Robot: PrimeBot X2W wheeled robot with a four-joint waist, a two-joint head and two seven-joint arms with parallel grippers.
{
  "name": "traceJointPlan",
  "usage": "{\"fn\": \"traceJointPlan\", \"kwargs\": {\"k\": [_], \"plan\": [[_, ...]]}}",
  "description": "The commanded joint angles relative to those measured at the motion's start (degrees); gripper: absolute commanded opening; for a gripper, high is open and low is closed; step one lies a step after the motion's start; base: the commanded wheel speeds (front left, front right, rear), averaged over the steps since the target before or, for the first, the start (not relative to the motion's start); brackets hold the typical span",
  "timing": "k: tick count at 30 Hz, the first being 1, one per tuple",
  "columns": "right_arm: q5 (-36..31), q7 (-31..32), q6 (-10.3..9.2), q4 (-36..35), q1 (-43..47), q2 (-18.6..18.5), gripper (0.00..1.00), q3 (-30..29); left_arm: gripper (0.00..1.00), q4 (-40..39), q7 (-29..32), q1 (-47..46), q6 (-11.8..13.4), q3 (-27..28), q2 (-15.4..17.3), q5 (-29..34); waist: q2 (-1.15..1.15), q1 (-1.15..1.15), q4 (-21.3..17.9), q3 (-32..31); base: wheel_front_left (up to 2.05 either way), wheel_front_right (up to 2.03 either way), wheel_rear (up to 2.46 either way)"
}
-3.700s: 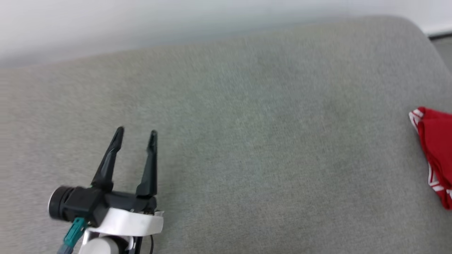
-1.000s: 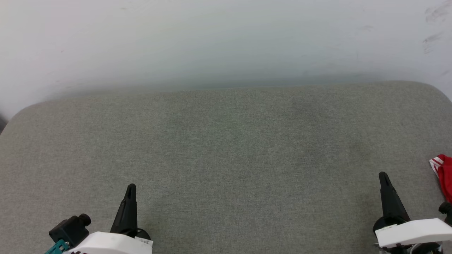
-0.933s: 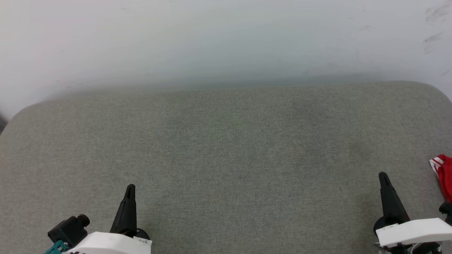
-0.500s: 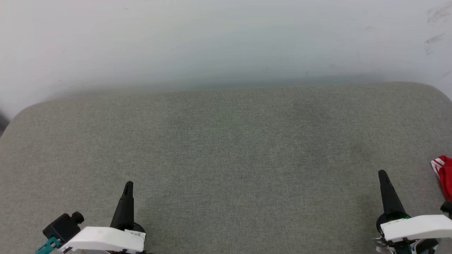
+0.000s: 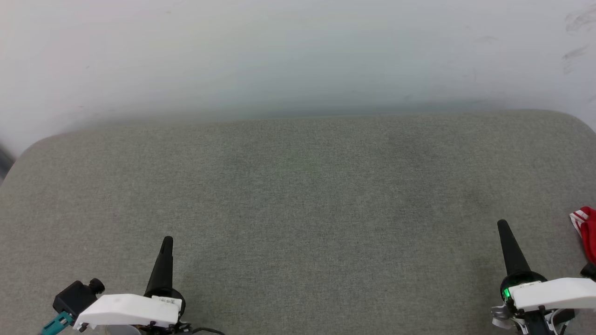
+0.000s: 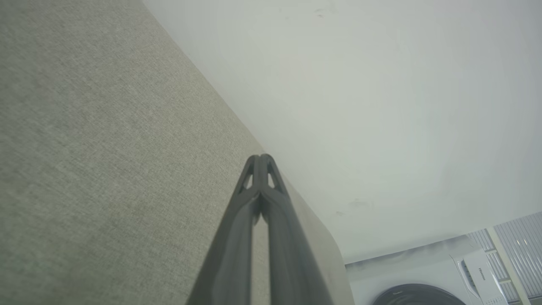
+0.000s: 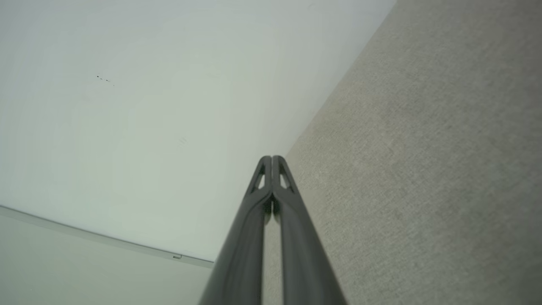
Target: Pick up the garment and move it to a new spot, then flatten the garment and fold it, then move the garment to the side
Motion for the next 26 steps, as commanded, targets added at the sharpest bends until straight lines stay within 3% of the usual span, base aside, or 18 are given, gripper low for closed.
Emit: {"fn": "traceJointPlan", "kwargs": {"k": [1,26], "plan": [[1.56,0.37,-0.01,-0.16,-1.5,0.12,0.0,-0.26,0.0,-0.15,0.41,-1.4,-0.28,0.32,0.22,-1.69,0.0,0.0,0.03,-0.02,0.0,0.0,0.0],[13.87,3.46,-0.01,1.84,-3.17,0.62,0.0,-1.18,0.0,2.25,4.02,-3.62,-0.65,1.95,0.1,-15.54,0.0,0.0,0.54,-0.25,0.0,0.0,0.0]]}}
